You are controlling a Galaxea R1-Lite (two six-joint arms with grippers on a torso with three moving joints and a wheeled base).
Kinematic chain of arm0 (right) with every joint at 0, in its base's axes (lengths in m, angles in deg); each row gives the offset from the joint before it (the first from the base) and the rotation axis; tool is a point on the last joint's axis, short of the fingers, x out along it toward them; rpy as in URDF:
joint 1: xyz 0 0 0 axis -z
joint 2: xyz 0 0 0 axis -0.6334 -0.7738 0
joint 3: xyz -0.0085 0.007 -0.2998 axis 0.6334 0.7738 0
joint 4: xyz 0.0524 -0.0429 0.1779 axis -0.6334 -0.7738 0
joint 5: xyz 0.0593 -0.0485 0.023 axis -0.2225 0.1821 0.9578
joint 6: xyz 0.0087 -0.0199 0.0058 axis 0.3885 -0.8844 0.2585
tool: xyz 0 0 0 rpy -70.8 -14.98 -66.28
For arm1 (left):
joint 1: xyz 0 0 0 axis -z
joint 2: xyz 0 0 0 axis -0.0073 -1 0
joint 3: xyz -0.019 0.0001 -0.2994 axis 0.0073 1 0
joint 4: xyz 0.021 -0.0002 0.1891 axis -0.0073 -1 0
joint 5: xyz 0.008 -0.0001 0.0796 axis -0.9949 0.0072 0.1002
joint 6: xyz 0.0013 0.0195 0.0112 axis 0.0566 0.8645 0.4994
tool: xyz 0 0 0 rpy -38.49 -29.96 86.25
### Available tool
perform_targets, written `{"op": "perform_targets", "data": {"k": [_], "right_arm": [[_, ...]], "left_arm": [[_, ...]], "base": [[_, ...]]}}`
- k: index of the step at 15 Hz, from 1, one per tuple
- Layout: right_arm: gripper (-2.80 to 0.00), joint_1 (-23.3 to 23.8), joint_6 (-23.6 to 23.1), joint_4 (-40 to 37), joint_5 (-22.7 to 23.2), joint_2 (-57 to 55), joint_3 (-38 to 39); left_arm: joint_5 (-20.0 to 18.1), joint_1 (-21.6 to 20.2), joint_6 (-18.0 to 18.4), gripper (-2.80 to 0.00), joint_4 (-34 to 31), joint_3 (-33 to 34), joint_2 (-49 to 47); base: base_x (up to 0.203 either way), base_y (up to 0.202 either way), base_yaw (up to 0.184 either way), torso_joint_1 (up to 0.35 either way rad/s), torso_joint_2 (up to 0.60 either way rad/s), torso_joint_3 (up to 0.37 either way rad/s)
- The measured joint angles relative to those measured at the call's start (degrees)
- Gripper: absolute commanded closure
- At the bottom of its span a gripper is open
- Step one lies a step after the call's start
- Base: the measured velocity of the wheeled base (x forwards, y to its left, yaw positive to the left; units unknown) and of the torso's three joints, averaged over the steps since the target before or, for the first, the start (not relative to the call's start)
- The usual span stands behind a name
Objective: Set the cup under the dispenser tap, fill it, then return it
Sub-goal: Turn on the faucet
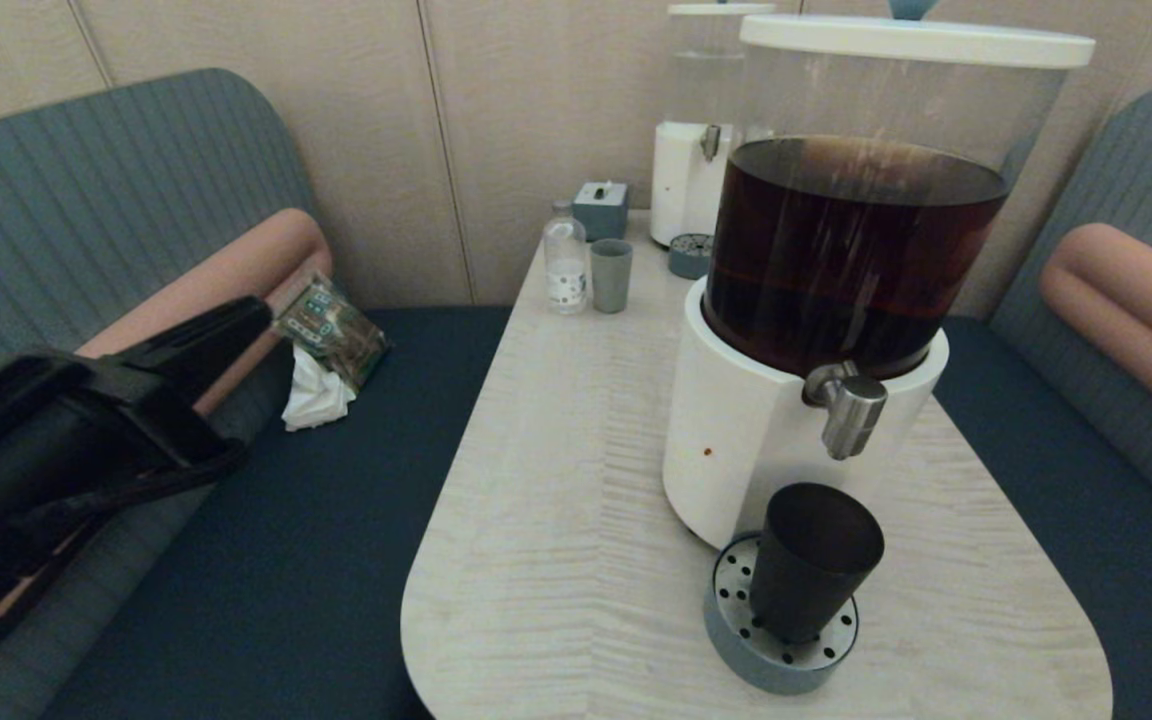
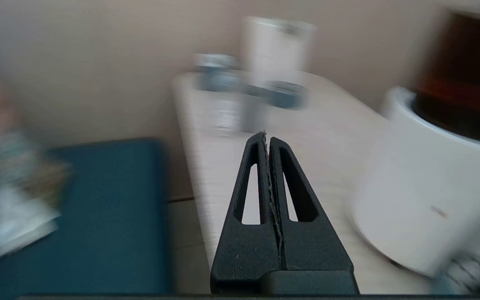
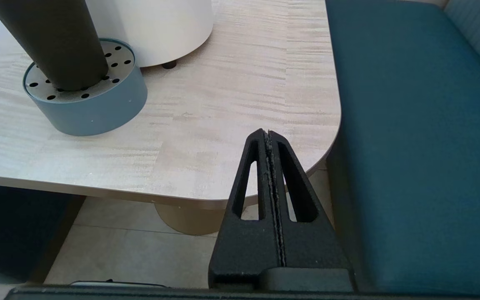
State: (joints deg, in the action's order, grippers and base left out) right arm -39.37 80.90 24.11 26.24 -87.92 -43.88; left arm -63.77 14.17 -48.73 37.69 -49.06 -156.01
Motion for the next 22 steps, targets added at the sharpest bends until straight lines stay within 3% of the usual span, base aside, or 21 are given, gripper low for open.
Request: {"op": "perform_targets", "data": {"k": [4,6,8,13,15,19,22], "right_arm": [[0.00,0.02,-0.02,0.01,0.00,0.00,0.00],[0.00,0.00,-0.02,0.01,0.00,0.00,0.00],[0.00,0.02,0.00,-0.01,0.00,0.00,0.00],[0.00,0.01,0.00,0.01,-0.01,0.00,0.00],[0.00,0.00,-0.02,0.01,-0.01,0.00,0.00],[0.00,0.00,-0.02,-0.01,0.00,0.00,0.00],[0.00,0.00,0.00,-0.01,0.00,0.00,0.00]], "left_arm": [[12.66,-2.35,-1.78,0.00,-13.37,0.56,14.11],[15.88,-3.18,-3.47,0.00,-19.41,1.94,21.42],[18.14,-6.59,-4.65,0.00,-24.86,3.15,29.58],[18.43,-12.79,-5.70,0.00,-37.95,4.90,49.11],[18.03,-14.52,-4.99,0.00,-37.31,7.01,54.09],[17.59,-15.16,-2.01,0.00,-30.11,11.88,60.35],[14.28,-15.11,1.50,0.00,-30.32,14.76,66.12]], "base": [[0.000,0.000,0.000,0.000,0.00,0.000],[0.000,0.000,0.000,0.000,0.00,0.000],[0.000,0.000,0.000,0.000,0.00,0.000],[0.000,0.000,0.000,0.000,0.00,0.000],[0.000,0.000,0.000,0.000,0.00,0.000],[0.000,0.000,0.000,0.000,0.00,0.000],[0.000,0.000,0.000,0.000,0.00,0.000]]}}
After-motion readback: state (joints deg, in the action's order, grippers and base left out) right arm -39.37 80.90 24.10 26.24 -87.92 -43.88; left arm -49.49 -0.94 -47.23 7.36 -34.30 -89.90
